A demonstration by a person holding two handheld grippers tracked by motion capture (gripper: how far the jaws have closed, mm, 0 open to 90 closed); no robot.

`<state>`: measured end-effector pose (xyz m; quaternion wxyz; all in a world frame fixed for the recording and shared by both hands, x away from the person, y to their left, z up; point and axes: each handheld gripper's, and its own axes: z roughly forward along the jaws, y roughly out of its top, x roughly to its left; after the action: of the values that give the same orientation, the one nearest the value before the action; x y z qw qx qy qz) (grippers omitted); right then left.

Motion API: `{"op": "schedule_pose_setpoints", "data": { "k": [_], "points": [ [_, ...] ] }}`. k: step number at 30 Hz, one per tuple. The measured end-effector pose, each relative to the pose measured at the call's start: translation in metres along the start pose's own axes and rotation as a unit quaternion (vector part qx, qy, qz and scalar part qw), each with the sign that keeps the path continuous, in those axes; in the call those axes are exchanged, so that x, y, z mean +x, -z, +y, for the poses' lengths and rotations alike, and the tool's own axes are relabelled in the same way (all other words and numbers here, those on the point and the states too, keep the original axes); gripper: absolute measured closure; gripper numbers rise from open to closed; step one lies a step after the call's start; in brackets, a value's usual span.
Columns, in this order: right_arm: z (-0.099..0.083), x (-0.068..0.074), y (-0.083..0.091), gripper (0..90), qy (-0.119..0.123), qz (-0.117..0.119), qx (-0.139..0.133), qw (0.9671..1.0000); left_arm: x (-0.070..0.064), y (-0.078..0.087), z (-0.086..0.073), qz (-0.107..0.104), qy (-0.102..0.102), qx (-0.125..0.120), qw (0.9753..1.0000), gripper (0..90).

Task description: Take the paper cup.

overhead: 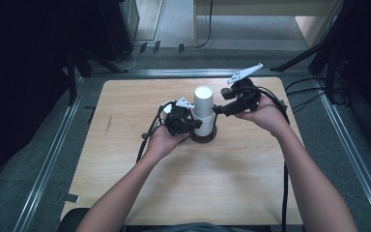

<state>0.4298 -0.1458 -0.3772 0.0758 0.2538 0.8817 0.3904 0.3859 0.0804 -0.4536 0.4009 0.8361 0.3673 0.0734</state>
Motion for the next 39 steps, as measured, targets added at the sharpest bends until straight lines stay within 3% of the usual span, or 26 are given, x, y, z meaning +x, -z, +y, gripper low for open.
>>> {"op": "schedule_pose_setpoints", "data": {
  "k": [8,18,23,26,39],
  "points": [
    [0.019,0.003,-0.007,26.8,0.012,0.007,-0.005,0.9999,-0.002,0.000,0.001,0.004,0.001,-0.005,1.0000,87.4],
    [0.040,0.008,-0.026,24.9,0.032,0.013,0.017,0.9992,-0.002,0.001,0.000,0.005,0.002,-0.008,1.0000,86.1],
    [0.048,0.010,-0.038,25.7,0.038,0.002,0.033,0.9987,-0.002,0.001,0.000,0.006,0.002,-0.008,1.0000,86.0],
    [0.050,0.011,-0.039,32.0,0.038,-0.010,0.039,0.9985,-0.002,0.001,0.000,0.008,0.000,-0.007,0.9999,85.6],
    [0.056,0.013,-0.033,34.0,0.034,-0.016,0.044,0.9983,-0.003,0.001,0.000,0.004,-0.002,-0.008,1.0000,81.5]
  ]
}}
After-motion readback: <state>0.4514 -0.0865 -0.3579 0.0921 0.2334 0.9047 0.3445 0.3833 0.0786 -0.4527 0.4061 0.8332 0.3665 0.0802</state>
